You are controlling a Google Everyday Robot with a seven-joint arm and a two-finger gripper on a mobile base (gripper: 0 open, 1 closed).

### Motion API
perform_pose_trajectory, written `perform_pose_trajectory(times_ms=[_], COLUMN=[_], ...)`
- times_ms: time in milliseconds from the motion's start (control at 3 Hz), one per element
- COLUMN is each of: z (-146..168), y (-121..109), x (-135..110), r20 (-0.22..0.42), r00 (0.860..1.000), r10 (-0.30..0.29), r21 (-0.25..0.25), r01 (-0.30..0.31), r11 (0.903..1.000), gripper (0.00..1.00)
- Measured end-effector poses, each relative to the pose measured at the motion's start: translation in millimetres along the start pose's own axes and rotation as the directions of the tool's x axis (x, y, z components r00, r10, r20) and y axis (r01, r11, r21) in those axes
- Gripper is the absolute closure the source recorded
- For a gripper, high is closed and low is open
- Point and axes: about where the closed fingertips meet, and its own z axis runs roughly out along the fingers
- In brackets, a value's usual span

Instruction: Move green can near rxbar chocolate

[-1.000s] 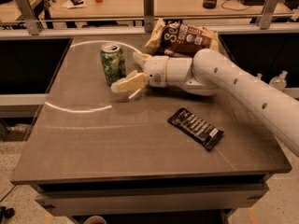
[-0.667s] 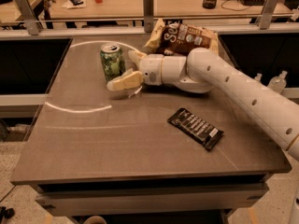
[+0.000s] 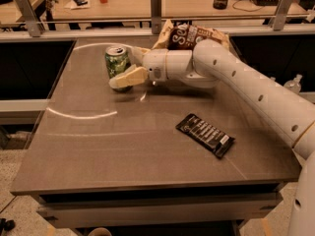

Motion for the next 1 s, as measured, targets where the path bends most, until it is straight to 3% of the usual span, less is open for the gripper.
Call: perform_pose_trajectory(times_ms=[333, 1000], z=[3.9, 8.1], y=[2.0, 4.2], x=[-5.1, -10.6], r20=[0.000, 0.003], r00=[1.000, 1.000], r10=[0.008, 0.011], r21=[-0.014, -0.040], r01=[-0.008, -0.011], r11=[0.9999, 0.9991], gripper=[0.18, 0.64])
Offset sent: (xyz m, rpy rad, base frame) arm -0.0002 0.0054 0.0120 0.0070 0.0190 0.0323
